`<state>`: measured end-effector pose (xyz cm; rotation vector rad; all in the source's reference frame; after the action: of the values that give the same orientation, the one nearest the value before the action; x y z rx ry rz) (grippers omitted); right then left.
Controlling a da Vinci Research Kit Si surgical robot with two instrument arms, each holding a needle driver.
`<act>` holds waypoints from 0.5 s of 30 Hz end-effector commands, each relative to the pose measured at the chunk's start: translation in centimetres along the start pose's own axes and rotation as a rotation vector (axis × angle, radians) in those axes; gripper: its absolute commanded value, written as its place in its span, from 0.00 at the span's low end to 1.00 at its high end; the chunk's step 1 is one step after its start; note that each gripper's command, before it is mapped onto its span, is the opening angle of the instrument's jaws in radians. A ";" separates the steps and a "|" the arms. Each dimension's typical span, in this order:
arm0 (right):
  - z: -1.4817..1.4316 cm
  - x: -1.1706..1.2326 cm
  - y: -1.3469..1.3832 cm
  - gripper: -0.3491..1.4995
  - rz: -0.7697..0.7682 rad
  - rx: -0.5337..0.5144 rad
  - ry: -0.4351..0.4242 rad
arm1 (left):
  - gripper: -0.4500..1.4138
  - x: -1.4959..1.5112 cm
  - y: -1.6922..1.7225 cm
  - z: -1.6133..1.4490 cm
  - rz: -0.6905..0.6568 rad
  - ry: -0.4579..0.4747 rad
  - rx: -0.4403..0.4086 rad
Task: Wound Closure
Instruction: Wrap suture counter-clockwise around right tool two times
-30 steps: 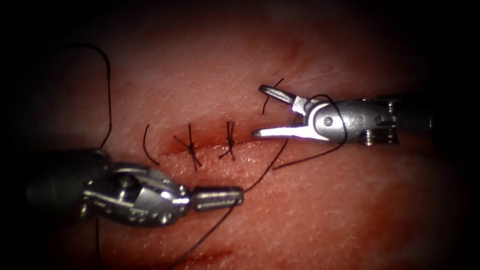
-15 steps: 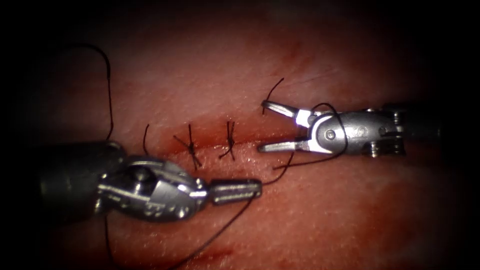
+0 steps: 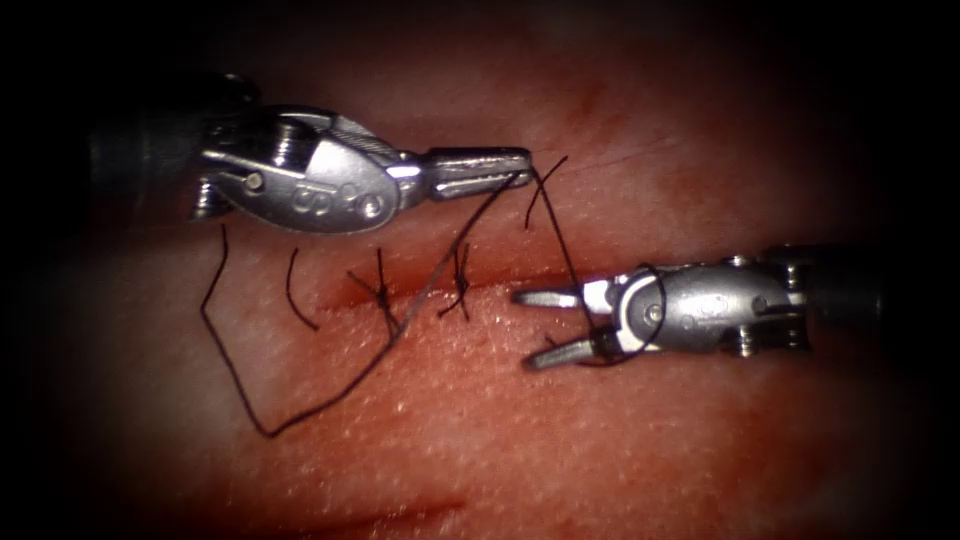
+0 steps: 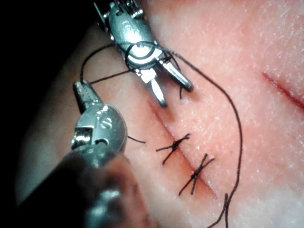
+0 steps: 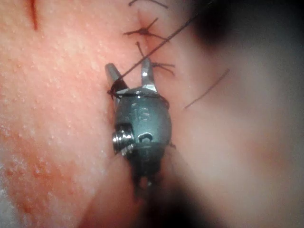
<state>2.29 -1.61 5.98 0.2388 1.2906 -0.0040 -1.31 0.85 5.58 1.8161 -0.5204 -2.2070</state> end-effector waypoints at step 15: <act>0.07 0.00 0.10 0.37 0.252 -0.120 0.504 | 0.00 -1.00 0.84 0.16 -0.068 -0.011 -0.057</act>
<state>2.27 -1.50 5.98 0.3060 1.7531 0.3852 -1.25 0.41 6.82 1.8186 -0.3858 -2.2560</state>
